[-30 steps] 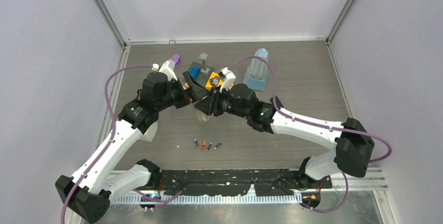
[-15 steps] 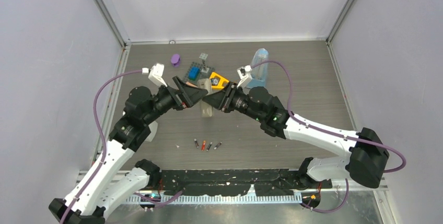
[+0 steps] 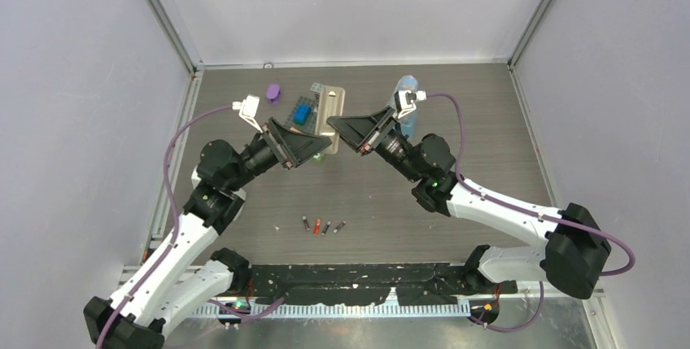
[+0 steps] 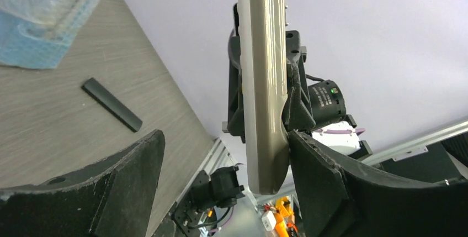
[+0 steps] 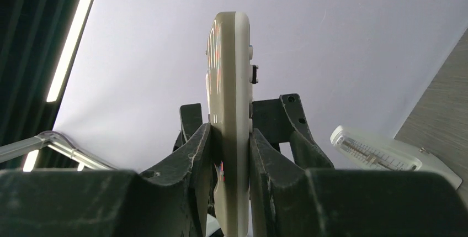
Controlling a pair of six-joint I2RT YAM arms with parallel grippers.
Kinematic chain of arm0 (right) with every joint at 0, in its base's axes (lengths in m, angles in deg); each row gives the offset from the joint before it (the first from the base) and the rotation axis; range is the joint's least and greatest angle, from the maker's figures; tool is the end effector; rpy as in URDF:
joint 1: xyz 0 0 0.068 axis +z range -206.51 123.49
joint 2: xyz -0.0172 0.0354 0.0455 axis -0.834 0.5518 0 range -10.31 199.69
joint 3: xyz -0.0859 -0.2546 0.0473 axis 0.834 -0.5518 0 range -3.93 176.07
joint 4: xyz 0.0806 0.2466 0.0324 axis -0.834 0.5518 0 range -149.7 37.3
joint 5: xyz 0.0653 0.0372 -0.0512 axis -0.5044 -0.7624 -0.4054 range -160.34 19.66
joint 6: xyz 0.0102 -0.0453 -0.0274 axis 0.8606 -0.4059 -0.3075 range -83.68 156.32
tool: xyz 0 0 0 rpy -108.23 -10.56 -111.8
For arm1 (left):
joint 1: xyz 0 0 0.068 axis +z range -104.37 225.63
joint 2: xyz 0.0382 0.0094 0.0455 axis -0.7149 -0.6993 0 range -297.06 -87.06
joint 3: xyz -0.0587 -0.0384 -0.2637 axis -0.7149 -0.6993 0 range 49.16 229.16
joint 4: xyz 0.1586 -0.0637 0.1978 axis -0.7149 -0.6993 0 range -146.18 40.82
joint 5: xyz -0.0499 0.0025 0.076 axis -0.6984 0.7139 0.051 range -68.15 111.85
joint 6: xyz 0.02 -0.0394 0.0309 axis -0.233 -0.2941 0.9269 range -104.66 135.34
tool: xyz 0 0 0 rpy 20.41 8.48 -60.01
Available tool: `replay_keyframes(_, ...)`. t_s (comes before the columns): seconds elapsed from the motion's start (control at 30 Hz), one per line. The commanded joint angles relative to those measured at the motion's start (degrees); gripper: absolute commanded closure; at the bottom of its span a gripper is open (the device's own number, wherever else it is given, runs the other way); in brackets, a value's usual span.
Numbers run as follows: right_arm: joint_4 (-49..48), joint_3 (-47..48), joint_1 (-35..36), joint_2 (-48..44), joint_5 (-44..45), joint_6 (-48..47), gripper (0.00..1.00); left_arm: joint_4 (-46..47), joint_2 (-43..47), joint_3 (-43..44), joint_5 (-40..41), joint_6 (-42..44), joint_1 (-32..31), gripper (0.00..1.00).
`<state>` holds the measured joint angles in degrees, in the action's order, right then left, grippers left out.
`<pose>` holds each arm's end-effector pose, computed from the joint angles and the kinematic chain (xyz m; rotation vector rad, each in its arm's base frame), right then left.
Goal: Load the batteries into the remote control
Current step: Adjust the remote control.
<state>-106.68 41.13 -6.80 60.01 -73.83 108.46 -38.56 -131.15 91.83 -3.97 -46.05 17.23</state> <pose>0.1795 0.2150 0.3524 0.2148 1.4130 1.8613 0.1522 -0.1000 0.3681 -0.0407 1.6367 -1.5677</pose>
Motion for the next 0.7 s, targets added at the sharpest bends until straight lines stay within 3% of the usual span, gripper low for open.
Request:
replay_keyframes(0.0,-10.7,0.7,0.1,1.7,-0.3,4.5,0.89,14.9,-1.3,-2.3,-5.1,-5.3,0.1,0.2)
replay_keyframes(0.17,-11.8,1.0,0.3,1.9,-0.4,3.9,0.88,14.6,-1.9,-2.3,-4.7,-5.6,0.1,0.28)
replay_keyframes(0.27,-11.5,0.4,0.4,1.6,0.0,3.1,0.87,16.2,-2.6,-2.4,-5.3,-6.7,0.1,0.4)
replay_keyframes(0.47,-10.8,-0.4,0.4,0.4,0.6,1.4,0.86,16.5,-3.2,-3.0,-6.2,-6.9,0.1,0.86)
replay_keyframes(0.53,-8.8,-0.1,0.4,-0.3,0.5,0.3,0.81,15.6,-2.7,-3.1,-5.6,-6.4,0.1,0.99)
replay_keyframes(0.67,-4.5,-1.0,0.4,-3.6,0.7,-4.1,0.44,8.6,-1.6,-0.8,-6.8,-1.4,0.1,1.0)
